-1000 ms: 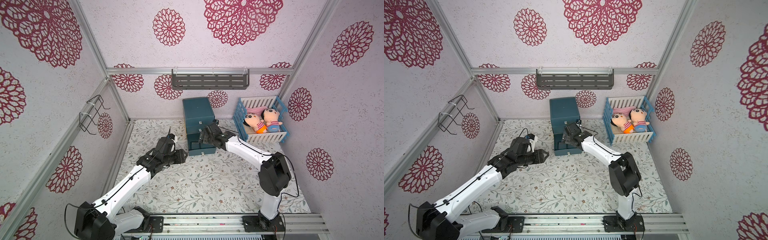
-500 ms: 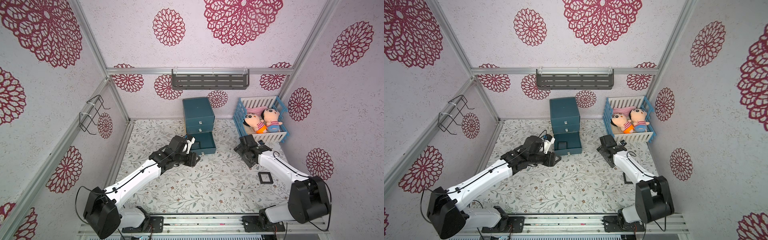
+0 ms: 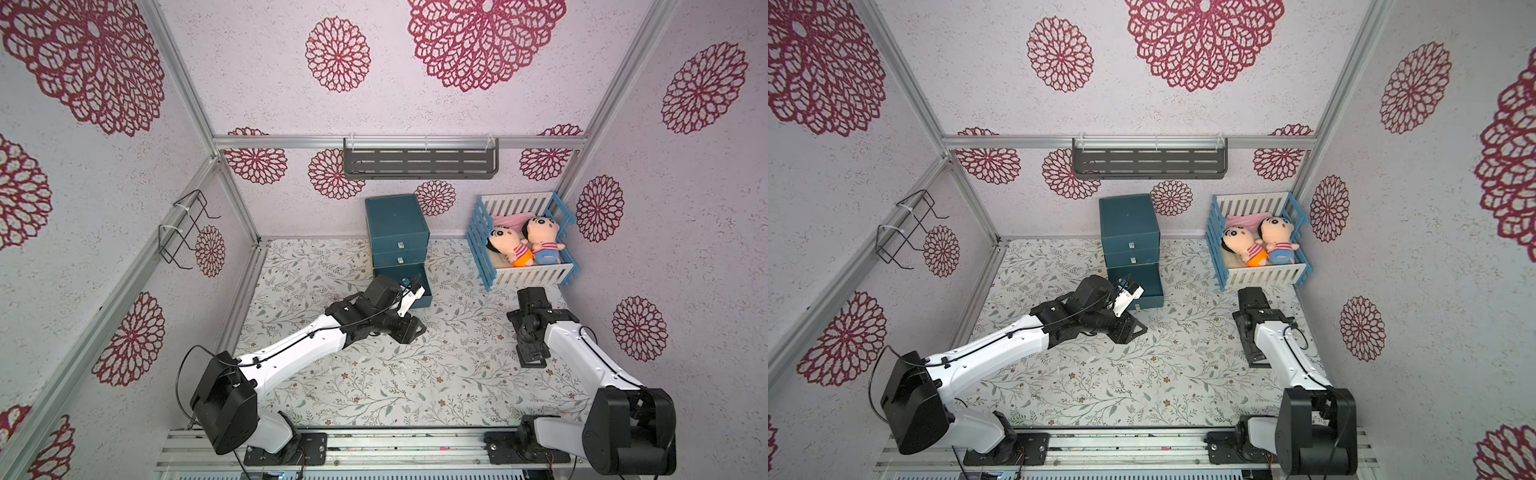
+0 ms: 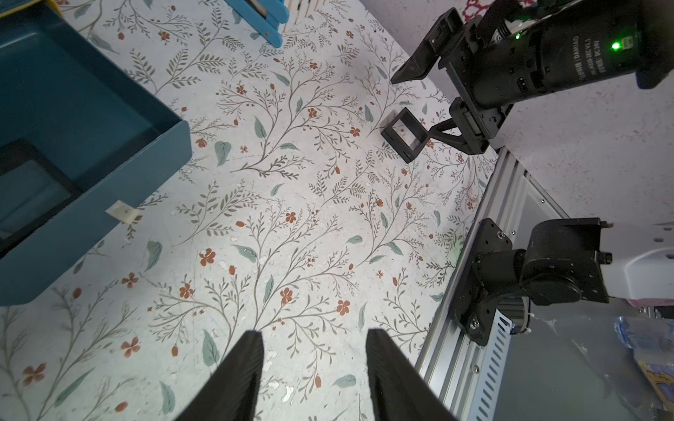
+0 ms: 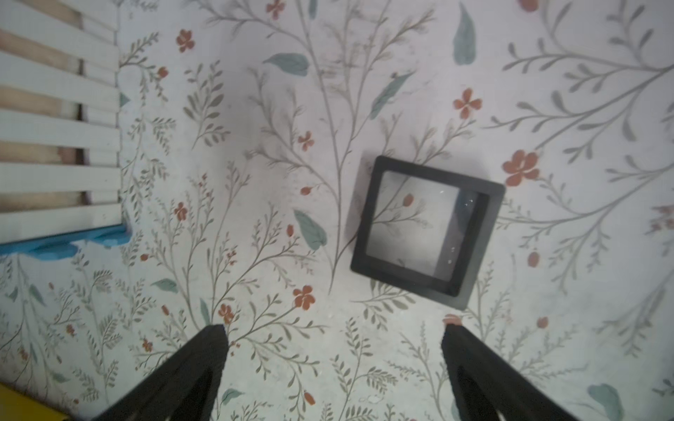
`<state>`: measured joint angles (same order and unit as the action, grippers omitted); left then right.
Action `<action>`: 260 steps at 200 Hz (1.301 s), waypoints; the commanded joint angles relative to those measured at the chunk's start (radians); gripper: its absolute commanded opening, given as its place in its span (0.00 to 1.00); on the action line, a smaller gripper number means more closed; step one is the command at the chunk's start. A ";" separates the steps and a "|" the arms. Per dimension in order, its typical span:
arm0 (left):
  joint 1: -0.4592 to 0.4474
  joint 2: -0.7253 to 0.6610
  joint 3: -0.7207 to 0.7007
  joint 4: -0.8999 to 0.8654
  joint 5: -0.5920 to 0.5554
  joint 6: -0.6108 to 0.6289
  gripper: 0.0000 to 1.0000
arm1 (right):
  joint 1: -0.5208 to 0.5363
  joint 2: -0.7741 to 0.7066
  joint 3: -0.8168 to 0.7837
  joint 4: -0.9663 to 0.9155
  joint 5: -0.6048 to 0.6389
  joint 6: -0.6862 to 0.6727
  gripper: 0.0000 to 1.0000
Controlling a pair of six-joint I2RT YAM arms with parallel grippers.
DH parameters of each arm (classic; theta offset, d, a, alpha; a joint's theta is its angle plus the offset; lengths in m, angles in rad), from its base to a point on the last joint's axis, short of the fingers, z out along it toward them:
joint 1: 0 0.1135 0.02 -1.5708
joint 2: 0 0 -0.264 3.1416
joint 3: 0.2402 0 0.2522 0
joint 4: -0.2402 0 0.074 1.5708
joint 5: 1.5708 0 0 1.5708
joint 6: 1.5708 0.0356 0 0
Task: Place the brooch boxes into the drawer by color
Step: Pick up the brooch box from the center of the board.
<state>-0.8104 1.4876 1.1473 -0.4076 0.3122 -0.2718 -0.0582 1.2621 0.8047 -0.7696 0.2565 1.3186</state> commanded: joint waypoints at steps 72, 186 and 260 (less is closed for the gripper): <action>-0.032 0.007 0.004 0.052 0.019 0.043 0.52 | -0.128 0.013 -0.042 -0.002 -0.041 -0.102 0.99; -0.033 -0.012 -0.020 0.064 0.007 0.034 0.53 | -0.138 0.052 -0.066 0.081 -0.095 -0.148 0.99; -0.033 -0.007 -0.017 0.081 0.001 0.015 0.53 | -0.140 0.113 -0.040 0.092 -0.067 -0.114 0.95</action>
<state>-0.8352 1.5017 1.1358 -0.3565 0.3222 -0.2443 -0.1936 1.3552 0.7341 -0.6895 0.1612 1.1912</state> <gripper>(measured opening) 0.527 0.956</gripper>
